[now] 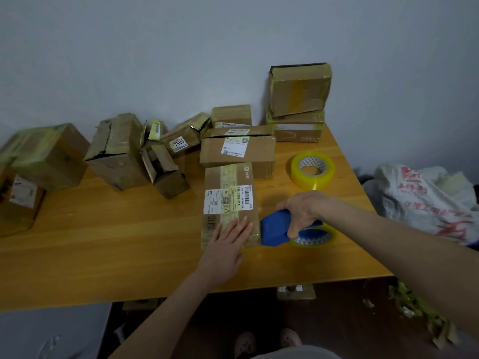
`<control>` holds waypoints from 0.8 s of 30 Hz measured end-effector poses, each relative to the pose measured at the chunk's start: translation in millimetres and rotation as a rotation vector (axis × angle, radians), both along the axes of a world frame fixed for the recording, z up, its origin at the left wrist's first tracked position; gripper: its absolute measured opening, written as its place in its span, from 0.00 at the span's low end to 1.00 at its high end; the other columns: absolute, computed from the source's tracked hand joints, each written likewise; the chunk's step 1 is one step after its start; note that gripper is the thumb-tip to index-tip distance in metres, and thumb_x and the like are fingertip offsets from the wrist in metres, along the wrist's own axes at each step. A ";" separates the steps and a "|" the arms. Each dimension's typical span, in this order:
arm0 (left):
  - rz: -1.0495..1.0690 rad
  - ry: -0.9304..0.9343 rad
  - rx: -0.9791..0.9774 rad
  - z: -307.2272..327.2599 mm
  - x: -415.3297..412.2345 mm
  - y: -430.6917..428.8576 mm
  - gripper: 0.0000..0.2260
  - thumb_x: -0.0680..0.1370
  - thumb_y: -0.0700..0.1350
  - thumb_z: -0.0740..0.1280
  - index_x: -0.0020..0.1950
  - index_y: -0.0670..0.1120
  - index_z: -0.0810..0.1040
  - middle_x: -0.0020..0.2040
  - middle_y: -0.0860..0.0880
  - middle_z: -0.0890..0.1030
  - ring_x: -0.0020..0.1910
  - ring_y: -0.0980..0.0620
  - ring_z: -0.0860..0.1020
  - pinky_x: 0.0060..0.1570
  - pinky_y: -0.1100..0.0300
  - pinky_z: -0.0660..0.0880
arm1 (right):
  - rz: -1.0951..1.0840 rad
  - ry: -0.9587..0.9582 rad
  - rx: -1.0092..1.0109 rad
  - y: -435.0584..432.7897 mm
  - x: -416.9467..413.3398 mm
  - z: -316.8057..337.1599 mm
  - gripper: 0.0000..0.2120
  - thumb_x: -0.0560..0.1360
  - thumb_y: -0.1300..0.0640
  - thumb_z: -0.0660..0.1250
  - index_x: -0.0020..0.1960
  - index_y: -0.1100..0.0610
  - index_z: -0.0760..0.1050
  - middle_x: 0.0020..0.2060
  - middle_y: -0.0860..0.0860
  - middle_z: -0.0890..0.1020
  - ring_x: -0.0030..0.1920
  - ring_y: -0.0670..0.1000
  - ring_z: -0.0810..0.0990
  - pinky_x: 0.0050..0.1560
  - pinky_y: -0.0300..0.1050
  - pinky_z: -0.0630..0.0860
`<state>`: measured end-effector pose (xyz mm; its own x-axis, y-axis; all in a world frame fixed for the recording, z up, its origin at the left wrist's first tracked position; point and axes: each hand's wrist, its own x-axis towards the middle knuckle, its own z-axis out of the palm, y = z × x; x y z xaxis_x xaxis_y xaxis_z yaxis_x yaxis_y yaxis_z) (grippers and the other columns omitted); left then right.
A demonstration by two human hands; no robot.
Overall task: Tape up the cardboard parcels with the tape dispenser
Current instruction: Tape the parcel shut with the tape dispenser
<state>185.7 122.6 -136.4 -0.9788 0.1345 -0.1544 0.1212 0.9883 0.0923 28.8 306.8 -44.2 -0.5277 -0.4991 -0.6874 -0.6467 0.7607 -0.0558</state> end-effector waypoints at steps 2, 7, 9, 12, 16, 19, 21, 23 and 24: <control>-0.003 -0.001 -0.002 0.7 0.0 0.3 0.33 0.81 0.48 0.56 0.74 0.58 0.33 0.74 0.59 0.34 0.74 0.56 0.32 0.70 0.54 0.29 | -0.003 0.006 -0.014 1.9 3.0 1.1 0.29 0.64 0.44 0.72 0.64 0.41 0.68 0.50 0.45 0.77 0.48 0.51 0.77 0.43 0.46 0.75; -0.003 0.000 -0.012 2.7 -0.7 -0.8 0.33 0.81 0.48 0.56 0.73 0.58 0.33 0.74 0.59 0.34 0.74 0.55 0.33 0.71 0.53 0.31 | 0.013 0.117 0.037 -4.4 12.2 -7.8 0.30 0.64 0.42 0.71 0.65 0.44 0.69 0.49 0.46 0.76 0.48 0.51 0.76 0.41 0.43 0.73; -0.010 -0.014 0.004 2.8 -1.8 -0.7 0.33 0.81 0.48 0.56 0.73 0.58 0.33 0.74 0.59 0.33 0.74 0.55 0.33 0.71 0.54 0.31 | 0.017 0.094 0.061 -0.4 17.2 -23.1 0.31 0.65 0.42 0.72 0.65 0.47 0.71 0.50 0.47 0.78 0.49 0.52 0.77 0.40 0.43 0.73; -0.009 -0.005 0.030 4.1 -1.8 -2.0 0.32 0.81 0.48 0.56 0.73 0.58 0.34 0.74 0.58 0.35 0.74 0.56 0.33 0.71 0.53 0.31 | -0.189 -0.081 -0.143 19.9 5.8 -26.9 0.31 0.64 0.46 0.73 0.66 0.48 0.70 0.50 0.48 0.78 0.48 0.52 0.77 0.39 0.46 0.73; -0.011 -0.004 0.019 1.8 -0.3 -2.2 0.33 0.81 0.48 0.57 0.73 0.57 0.34 0.74 0.58 0.34 0.74 0.56 0.33 0.71 0.53 0.31 | -0.740 -0.250 -0.639 54.0 -16.3 -36.3 0.24 0.66 0.55 0.76 0.61 0.53 0.74 0.54 0.51 0.79 0.51 0.54 0.79 0.47 0.48 0.77; -0.016 -0.004 0.012 -1.1 0.7 -2.5 0.34 0.81 0.49 0.57 0.73 0.58 0.32 0.75 0.57 0.34 0.74 0.55 0.31 0.72 0.53 0.31 | -1.219 -0.445 -0.904 62.5 -17.7 -58.4 0.20 0.71 0.55 0.74 0.61 0.56 0.76 0.51 0.55 0.81 0.49 0.57 0.81 0.48 0.54 0.79; -0.026 -0.004 0.014 -2.5 1.3 -2.7 0.34 0.81 0.49 0.57 0.73 0.58 0.32 0.75 0.57 0.34 0.74 0.55 0.31 0.71 0.53 0.30 | -1.466 -0.652 -0.966 60.8 -13.4 -73.3 0.17 0.73 0.52 0.72 0.59 0.57 0.78 0.46 0.56 0.83 0.44 0.56 0.82 0.42 0.51 0.80; -0.026 0.008 0.013 -2.2 0.0 -3.4 0.35 0.80 0.50 0.57 0.73 0.57 0.32 0.75 0.57 0.34 0.74 0.55 0.32 0.71 0.53 0.29 | -1.604 -0.733 -0.962 57.2 -10.1 -85.1 0.16 0.73 0.49 0.71 0.55 0.58 0.79 0.43 0.56 0.84 0.43 0.55 0.82 0.40 0.50 0.79; -0.025 0.014 0.013 -1.8 -0.2 -2.9 0.34 0.80 0.50 0.57 0.73 0.57 0.32 0.75 0.57 0.34 0.74 0.55 0.33 0.71 0.54 0.29 | -1.629 -0.717 -0.955 55.8 -9.7 -90.0 0.16 0.74 0.47 0.71 0.55 0.58 0.79 0.44 0.56 0.84 0.44 0.55 0.82 0.41 0.51 0.79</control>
